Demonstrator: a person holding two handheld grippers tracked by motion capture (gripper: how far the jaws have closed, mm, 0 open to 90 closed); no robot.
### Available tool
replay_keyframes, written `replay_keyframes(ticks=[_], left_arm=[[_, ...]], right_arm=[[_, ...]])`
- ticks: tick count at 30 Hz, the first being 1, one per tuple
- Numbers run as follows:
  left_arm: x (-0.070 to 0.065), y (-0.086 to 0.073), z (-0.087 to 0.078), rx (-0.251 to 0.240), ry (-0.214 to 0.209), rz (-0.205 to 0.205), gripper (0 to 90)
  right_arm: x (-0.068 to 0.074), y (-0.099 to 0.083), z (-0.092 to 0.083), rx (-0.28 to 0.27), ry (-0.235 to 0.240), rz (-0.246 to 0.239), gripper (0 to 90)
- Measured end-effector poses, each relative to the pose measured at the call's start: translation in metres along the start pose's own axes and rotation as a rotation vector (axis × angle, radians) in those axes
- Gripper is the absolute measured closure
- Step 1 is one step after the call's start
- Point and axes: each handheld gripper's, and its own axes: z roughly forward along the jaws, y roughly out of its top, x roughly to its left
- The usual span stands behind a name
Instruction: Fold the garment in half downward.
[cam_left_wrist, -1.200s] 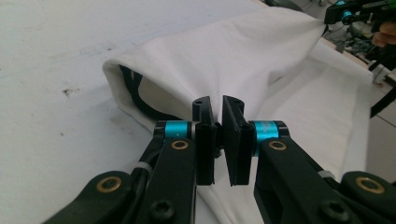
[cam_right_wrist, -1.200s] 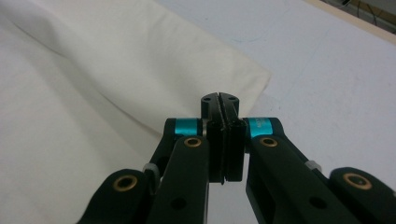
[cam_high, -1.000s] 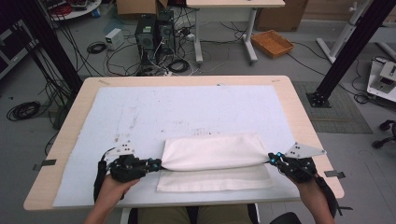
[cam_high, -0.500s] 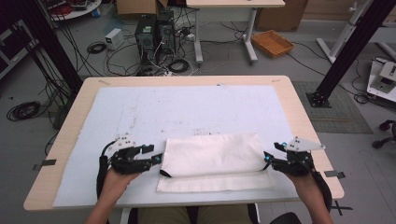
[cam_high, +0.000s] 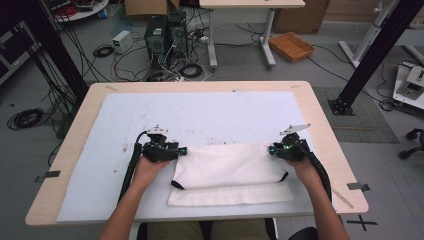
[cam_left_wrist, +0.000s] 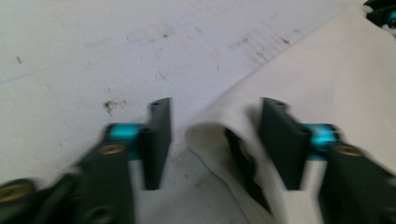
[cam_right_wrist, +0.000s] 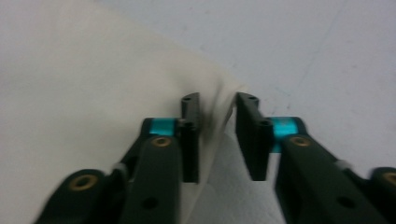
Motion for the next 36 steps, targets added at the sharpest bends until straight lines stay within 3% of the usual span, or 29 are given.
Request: replay_keyframes(ticks=[1, 2, 5, 7, 9, 16, 21, 24, 25, 27, 29, 31, 34, 36], left_arm=[[-0.001, 0.000, 0.000, 0.008, 0.017, 0.005, 81.2], [-0.002, 0.000, 0.000, 0.002, 0.007, -0.004, 84.2], [-0.003, 0.003, -0.003, -0.047, 0.006, -0.018, 85.3], [-0.003, 0.007, -0.004, -0.103, 0.007, -0.037, 85.3], [-0.002, 0.011, -0.002, -0.128, 0.014, -0.051, 85.4], [0.002, 0.028, 0.011, -0.153, 0.051, -0.089, 85.4], [0.008, 0.030, 0.014, -0.186, 0.091, -0.118, 85.4], [0.008, 0.026, 0.019, -0.169, 0.108, -0.106, 84.1], [0.007, 0.026, 0.019, -0.169, 0.111, -0.111, 78.1], [0.006, 0.026, 0.014, -0.175, 0.118, -0.114, 64.3], [0.003, 0.024, 0.006, -0.187, 0.109, -0.102, 60.4], [-0.001, 0.018, -0.004, -0.182, 0.093, -0.075, 59.1], [-0.008, 0.008, -0.014, -0.154, 0.074, -0.033, 59.2], [-0.013, 0.001, -0.019, -0.144, 0.040, -0.016, 59.1]], right_arm=[[0.001, 0.000, 0.000, -0.002, 0.019, 0.000, 85.6], [0.002, 0.000, -0.002, -0.006, 0.022, -0.009, 87.6], [0.001, 0.000, -0.009, -0.051, -0.028, -0.022, 88.9], [-0.005, 0.001, -0.014, -0.098, -0.066, -0.009, 89.1], [-0.010, 0.002, -0.017, -0.127, -0.081, 0.009, 89.1], [-0.022, 0.010, -0.013, -0.171, -0.159, 0.023, 89.1], [-0.031, 0.019, -0.010, -0.212, -0.198, 0.037, 89.1], [-0.030, 0.020, -0.004, -0.207, -0.186, 0.059, 88.4], [-0.029, 0.019, -0.002, -0.202, -0.170, 0.069, 84.0], [-0.027, 0.018, -0.002, -0.192, -0.169, 0.086, 62.3], [-0.025, 0.015, -0.007, -0.189, -0.162, 0.098, 51.7], [-0.022, 0.011, -0.017, -0.205, -0.159, 0.101, 50.2], [-0.015, 0.001, -0.033, -0.239, -0.113, 0.112, 50.5], [-0.009, -0.007, -0.038, -0.215, -0.077, 0.097, 50.7]])
